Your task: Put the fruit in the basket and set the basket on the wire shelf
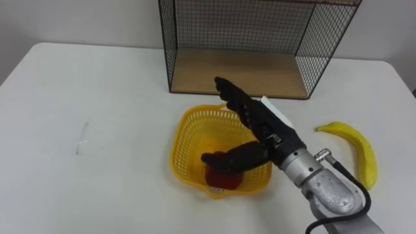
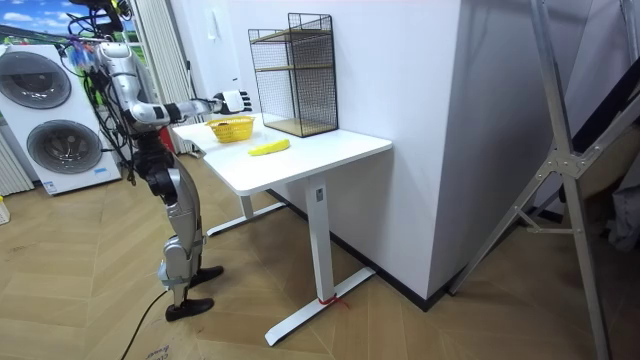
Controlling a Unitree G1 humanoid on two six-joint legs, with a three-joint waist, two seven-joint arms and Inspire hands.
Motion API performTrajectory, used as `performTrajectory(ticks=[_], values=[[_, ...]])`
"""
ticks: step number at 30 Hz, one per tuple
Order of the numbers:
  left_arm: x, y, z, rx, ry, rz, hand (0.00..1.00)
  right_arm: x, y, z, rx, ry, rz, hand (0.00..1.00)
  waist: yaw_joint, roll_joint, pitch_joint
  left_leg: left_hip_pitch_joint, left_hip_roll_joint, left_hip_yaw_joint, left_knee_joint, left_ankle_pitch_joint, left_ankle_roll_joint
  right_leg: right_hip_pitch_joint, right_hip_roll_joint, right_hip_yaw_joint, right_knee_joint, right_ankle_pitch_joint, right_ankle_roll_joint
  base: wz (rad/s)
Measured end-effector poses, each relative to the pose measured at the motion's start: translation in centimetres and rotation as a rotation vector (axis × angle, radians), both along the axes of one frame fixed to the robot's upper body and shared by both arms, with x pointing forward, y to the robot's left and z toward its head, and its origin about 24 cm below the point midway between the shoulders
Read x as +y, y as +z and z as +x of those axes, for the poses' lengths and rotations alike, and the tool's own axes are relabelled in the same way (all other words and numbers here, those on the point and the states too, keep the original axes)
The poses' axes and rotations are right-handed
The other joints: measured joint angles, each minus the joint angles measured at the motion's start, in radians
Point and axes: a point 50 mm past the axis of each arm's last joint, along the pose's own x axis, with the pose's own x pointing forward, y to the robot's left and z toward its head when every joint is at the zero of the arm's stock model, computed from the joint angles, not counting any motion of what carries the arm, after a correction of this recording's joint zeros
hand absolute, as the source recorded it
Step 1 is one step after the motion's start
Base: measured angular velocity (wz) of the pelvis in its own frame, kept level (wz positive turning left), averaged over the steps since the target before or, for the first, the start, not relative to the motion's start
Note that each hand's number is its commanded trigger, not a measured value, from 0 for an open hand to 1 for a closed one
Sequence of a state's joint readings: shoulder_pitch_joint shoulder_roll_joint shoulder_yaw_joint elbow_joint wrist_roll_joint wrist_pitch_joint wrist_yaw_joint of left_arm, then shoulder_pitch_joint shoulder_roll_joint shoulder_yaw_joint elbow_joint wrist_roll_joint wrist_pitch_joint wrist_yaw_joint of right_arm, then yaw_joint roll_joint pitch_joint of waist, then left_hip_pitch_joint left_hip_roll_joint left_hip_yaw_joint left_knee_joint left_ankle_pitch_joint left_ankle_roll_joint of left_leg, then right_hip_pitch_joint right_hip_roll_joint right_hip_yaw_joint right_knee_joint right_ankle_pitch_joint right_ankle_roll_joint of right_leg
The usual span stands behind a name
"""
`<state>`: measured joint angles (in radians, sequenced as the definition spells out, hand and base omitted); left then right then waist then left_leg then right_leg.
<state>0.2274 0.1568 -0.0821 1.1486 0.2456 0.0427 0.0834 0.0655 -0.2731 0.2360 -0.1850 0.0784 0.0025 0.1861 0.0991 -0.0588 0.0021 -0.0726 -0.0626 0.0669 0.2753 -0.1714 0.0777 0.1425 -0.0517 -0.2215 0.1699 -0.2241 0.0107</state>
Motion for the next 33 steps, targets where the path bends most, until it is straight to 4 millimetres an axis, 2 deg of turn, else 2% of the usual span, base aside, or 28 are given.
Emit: performTrajectory(ticks=[3, 7, 15, 20, 26, 28, 30, 33], values=[[0.0, 0.0, -0.3, 0.008, -0.002, 0.003, 0.00, -0.3, 1.6, 0.1, -0.069, -0.015, 0.010, 0.00, -0.016, -0.001, 0.0007, -0.001, -0.001, -0.003, 0.001, 0.001, 0.001, 0.001, 0.000, -0.001, 0.001, 0.000, 0.000, 0.04], [0.2, 0.1, -0.9, 0.003, 0.027, 0.005, 0.00, -2.4, 4.0, 0.3, -0.191, -0.144, 0.066, 0.00, -0.027, 0.002, 0.0018, 0.000, -0.002, -0.004, 0.003, 0.001, 0.003, 0.007, 0.000, 0.000, 0.000, 0.002, 0.003, 0.01], [-0.4, 0.0, -1.8, 0.011, 0.053, -0.002, 0.00, -5.0, 5.3, 0.4, -0.283, -0.350, 0.102, 0.00, -0.054, 0.012, -0.0012, 0.013, 0.000, 0.001, -0.006, 0.004, 0.003, 0.000, 0.000, 0.010, 0.001, 0.004, 0.001, -0.02], [0.1, 0.1, -2.0, 0.002, 0.097, 0.022, 0.00, -6.6, 5.8, 0.4, -0.335, -0.482, 0.059, 0.00, -0.066, 0.010, -0.0028, 0.016, 0.001, 0.007, -0.009, 0.005, 0.002, 0.001, 0.001, 0.022, 0.001, 0.004, 0.001, -0.03], [0.5, 0.2, -2.1, 0.000, 0.117, 0.044, 0.00, -9.7, 5.4, 0.4, -0.353, -0.668, -0.023, 0.00, -0.072, -0.012, -0.0001, 0.017, 0.001, 0.008, -0.011, 0.006, 0.003, 0.001, -0.001, 0.017, 0.001, 0.004, 0.001, 0.00], [0.8, 0.3, -2.0, -0.005, 0.129, 0.053, 0.00, -10.8, 4.5, 0.6, -0.325, -0.734, -0.064, 0.00, -0.072, -0.030, 0.0028, 0.028, 0.000, 0.010, -0.022, 0.009, 0.002, 0.005, -0.001, 0.018, 0.002, 0.005, 0.001, 0.00], [0.9, 0.3, -2.1, -0.001, 0.129, 0.058, 0.00, -11.4, 3.6, 0.8, -0.290, -0.776, -0.075, 0.00, -0.073, -0.035, 0.0068, 0.033, 0.000, 0.010, -0.025, 0.010, 0.002, 0.009, -0.001, 0.017, 0.001, 0.005, 0.001, 0.00], [0.8, 0.2, -2.1, 0.015, 0.133, 0.061, 0.00, -12.6, 1.8, 1.2, -0.208, -0.847, -0.097, 0.00, -0.073, -0.043, 0.0040, 0.032, 0.000, 0.010, -0.025, 0.010, 0.002, 0.008, -0.002, 0.015, 0.001, 0.005, 0.001, 0.00]])
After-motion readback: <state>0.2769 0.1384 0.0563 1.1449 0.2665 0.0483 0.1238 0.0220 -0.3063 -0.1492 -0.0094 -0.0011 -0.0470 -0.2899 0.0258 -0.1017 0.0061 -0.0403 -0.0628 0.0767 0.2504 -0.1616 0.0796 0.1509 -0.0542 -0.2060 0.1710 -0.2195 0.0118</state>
